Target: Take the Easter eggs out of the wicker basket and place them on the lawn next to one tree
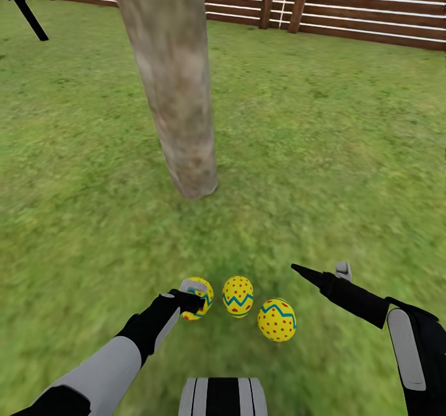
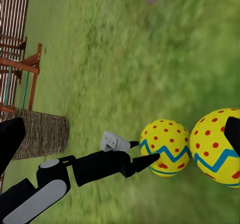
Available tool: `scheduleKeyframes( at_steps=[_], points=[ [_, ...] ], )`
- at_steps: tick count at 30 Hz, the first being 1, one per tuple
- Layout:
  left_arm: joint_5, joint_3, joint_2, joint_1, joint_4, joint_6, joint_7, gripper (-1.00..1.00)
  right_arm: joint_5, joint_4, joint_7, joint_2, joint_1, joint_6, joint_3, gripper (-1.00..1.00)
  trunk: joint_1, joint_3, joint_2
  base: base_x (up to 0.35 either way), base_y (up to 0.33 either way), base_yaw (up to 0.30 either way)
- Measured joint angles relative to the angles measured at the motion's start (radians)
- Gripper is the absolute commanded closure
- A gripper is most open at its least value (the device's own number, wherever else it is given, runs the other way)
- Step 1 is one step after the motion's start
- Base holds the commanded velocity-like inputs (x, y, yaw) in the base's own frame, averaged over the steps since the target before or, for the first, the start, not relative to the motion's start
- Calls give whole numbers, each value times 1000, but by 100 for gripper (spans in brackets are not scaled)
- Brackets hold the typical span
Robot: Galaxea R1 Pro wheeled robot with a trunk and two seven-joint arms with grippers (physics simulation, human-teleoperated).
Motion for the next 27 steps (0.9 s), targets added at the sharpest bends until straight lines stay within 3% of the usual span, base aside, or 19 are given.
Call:
scheduleKeyframes(
  at_steps=[27],
  points=[
    [0,-4,0,0,-1,9,-11,-100,-1,1,0,0,0,0,1,-100,-12,104,6,0,0,0]
  ],
)
